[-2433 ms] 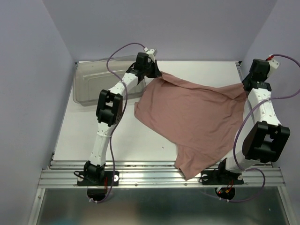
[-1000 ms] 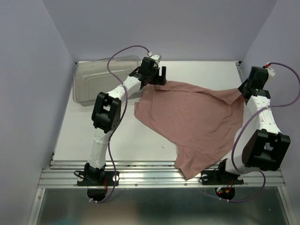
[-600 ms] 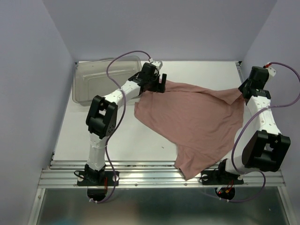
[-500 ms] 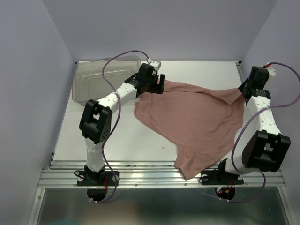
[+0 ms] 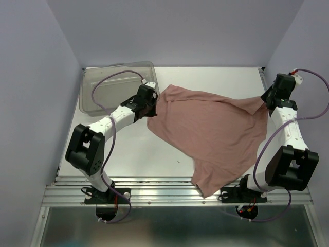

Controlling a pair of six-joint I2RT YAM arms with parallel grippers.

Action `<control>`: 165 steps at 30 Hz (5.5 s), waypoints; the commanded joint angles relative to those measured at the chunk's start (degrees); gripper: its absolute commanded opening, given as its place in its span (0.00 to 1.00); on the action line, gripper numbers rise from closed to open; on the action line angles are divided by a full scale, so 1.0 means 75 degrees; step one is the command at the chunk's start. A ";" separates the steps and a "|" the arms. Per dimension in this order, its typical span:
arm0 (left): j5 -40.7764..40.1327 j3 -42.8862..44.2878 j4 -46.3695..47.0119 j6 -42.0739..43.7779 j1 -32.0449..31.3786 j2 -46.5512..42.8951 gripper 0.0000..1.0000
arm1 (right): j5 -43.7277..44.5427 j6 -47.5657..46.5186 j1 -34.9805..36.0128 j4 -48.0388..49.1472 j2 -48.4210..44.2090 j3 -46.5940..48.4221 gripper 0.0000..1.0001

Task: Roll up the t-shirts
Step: Flatten out the T-shirt at the center of the board, then move the bin to the center of the board.

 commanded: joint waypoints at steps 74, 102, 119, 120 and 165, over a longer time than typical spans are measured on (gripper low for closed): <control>-0.2149 0.3224 -0.1765 -0.1160 0.0534 0.0315 0.19 | -0.1320 0.0454 -0.0024 0.0419 -0.0203 0.0125 0.01; -0.0762 0.5653 -0.0862 -0.2063 -0.0219 0.4489 0.75 | -0.1625 0.0395 -0.0024 0.0407 -0.0121 0.0207 0.01; -0.1231 0.5826 -0.0756 -0.2168 -0.0149 0.5074 0.68 | -0.1684 0.0419 -0.0024 0.0372 -0.0121 0.0207 0.01; -0.1231 0.5792 -0.0744 -0.2157 -0.0160 0.5109 0.68 | -0.1649 0.0431 -0.0024 0.0361 -0.0121 0.0184 0.01; -0.0586 0.5744 -0.0111 -0.1981 -0.0090 0.5181 0.41 | -0.1555 0.0384 -0.0024 0.0243 -0.0238 0.0114 0.01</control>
